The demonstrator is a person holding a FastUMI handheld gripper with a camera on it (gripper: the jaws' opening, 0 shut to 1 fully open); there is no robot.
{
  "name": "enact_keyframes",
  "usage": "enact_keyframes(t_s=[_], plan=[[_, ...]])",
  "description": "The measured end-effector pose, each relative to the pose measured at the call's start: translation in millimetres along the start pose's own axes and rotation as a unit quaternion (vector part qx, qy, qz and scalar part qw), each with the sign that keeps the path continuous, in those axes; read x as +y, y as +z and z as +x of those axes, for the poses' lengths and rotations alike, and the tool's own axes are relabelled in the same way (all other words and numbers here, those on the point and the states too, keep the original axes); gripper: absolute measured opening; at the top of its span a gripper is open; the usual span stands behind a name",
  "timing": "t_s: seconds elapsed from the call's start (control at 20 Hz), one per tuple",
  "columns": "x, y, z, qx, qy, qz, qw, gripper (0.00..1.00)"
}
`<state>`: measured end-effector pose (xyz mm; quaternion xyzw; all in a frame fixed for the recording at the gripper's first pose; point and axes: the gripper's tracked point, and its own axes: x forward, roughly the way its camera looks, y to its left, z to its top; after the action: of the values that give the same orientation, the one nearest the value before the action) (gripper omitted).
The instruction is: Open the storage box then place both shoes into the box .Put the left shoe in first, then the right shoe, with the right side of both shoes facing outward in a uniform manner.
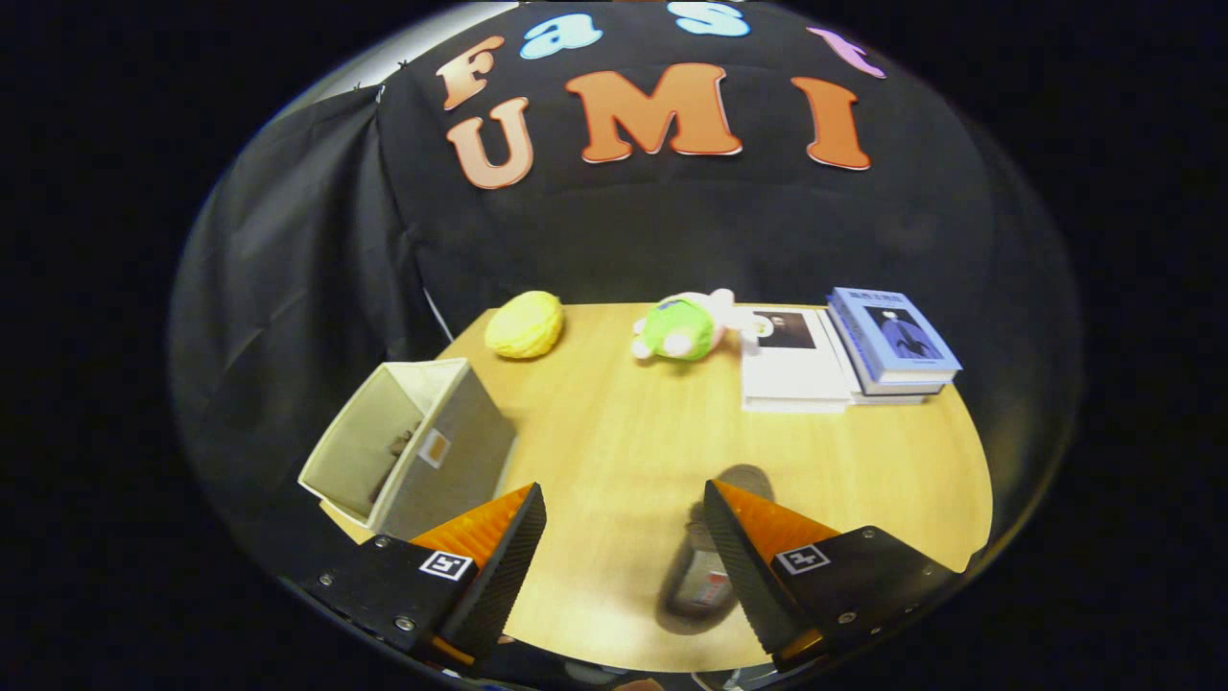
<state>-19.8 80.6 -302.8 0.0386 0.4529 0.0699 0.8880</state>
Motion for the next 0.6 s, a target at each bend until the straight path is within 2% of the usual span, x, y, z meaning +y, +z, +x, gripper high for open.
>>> enact_keyframes(t_s=[0.25, 0.4, 0.6], plan=[[-46.5, -47.9, 12.8, 0.029, -0.036, -0.013, 0.999, 0.99], [-53.1, -70.1, 24.6, 0.050, -0.028, -0.008, 0.998, 0.99], [-67.0, -94.4, 40.6, 0.073, -0.038, -0.017, 0.996, 0.99]])
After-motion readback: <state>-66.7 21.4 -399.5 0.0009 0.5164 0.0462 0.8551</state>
